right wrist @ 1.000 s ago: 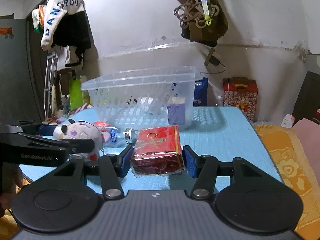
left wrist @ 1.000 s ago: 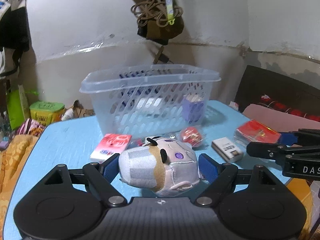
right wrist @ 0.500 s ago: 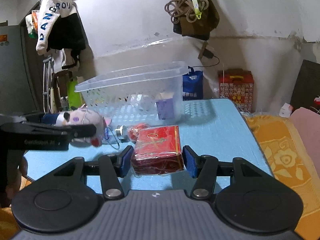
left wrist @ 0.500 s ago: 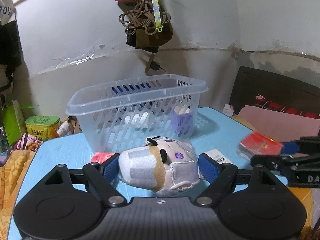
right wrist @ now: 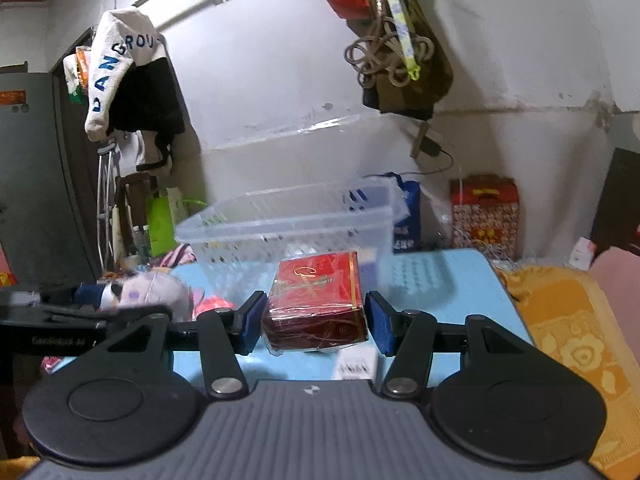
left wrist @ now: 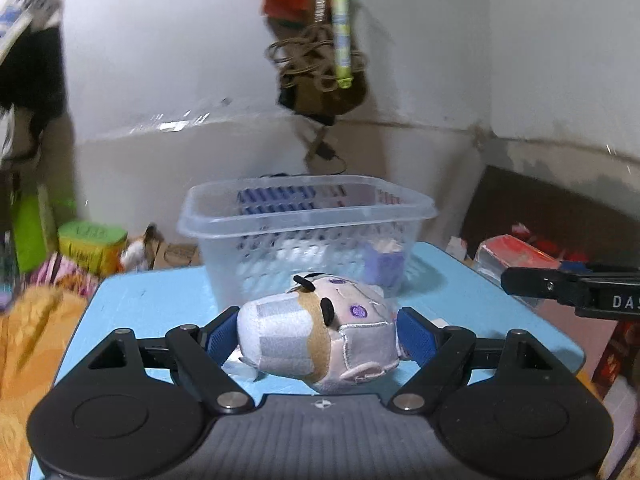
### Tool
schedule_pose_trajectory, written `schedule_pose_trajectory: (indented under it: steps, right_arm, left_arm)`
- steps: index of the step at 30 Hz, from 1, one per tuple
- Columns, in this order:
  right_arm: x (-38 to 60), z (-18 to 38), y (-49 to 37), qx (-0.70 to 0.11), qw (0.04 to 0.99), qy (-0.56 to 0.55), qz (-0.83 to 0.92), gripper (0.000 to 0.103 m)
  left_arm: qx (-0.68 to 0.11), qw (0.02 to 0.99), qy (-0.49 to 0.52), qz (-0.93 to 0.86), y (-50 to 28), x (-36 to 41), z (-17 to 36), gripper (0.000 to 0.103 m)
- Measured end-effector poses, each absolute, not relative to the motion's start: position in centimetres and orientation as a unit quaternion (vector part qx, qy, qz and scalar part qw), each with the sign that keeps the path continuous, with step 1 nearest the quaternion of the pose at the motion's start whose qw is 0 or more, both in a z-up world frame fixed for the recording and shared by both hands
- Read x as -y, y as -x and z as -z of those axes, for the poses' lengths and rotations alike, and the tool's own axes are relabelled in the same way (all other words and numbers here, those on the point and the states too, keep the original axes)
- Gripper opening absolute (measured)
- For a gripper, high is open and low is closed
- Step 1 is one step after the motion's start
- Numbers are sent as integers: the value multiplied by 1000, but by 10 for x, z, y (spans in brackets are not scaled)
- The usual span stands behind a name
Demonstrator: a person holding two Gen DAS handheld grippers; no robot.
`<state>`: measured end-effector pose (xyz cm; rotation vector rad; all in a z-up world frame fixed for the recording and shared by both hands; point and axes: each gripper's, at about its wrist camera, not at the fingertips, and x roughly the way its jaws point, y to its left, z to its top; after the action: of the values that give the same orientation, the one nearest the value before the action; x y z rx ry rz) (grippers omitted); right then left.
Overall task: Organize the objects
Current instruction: 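Lift the plush toy and red box and carry both over the clear basket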
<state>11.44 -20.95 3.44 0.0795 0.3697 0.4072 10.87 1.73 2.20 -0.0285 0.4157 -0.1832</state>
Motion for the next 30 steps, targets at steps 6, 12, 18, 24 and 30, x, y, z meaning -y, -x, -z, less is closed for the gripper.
schedule_pose_trajectory:
  steps: [6, 12, 18, 24, 30]
  right_arm:
    - [195, -54, -133, -161, 964, -39, -209, 57]
    - [188, -77, -167, -152, 973, -5, -176, 57]
    - [169, -96, -238, -164, 972, 24, -167, 57]
    - [152, -80, -294, -208, 964, 42, -163, 57]
    - [137, -61, -314, -227, 956, 62, -174, 58]
  left_arm:
    - [-199, 978, 28, 65, -118, -50, -49, 86]
    - [-144, 986, 63, 63, -155, -53, -97, 86]
    - [-141, 987, 59, 45, -219, -36, -123, 86]
    - [-201, 978, 50, 2, -295, -40, -107, 86]
    - [-232, 972, 37, 0, -322, -39, -80, 86]
